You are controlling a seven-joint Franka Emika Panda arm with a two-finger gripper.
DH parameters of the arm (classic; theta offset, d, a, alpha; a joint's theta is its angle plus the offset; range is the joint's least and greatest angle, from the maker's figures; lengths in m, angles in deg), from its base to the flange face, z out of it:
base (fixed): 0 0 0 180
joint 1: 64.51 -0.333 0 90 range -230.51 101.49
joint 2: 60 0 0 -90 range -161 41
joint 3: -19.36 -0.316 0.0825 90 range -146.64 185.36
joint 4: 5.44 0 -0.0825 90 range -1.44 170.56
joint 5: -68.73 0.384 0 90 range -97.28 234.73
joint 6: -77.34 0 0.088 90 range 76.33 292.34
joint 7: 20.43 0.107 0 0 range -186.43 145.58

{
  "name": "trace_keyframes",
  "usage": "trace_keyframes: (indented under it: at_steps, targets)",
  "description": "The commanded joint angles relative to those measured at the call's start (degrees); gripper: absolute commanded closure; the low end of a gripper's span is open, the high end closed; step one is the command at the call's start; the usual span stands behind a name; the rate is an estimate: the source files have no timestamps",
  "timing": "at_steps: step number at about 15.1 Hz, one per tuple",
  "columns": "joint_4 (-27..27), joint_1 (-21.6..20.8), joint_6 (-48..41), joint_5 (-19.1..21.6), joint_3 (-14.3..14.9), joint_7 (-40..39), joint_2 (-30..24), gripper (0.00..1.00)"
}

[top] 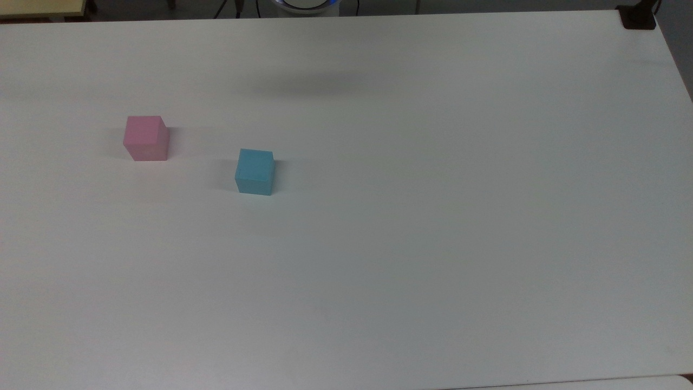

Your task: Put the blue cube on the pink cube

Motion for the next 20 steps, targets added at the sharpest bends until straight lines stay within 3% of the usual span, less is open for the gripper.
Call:
trace_keyframes:
  at_steps: [1, 7, 10, 12, 15, 20]
  targets:
    - [-0.4, -0.3, -1.9, 0.4, 0.1, -0.3, 0.1, 0.00]
    - [-0.1, -0.3, -1.2, -0.3, 0.0, -1.2, 0.2, 0.00]
    - [1.2, 0.2, -1.0, -1.7, 0.0, -8.1, 1.5, 0.00]
    - [3.0, 1.0, 2.2, -1.7, 0.1, -8.3, 2.1, 0.00]
    - [8.8, 1.4, 7.4, -1.1, 0.0, -8.3, 2.3, 0.00]
    - [19.9, 0.7, 25.7, 3.4, 0.0, -6.5, 4.0, 0.00]
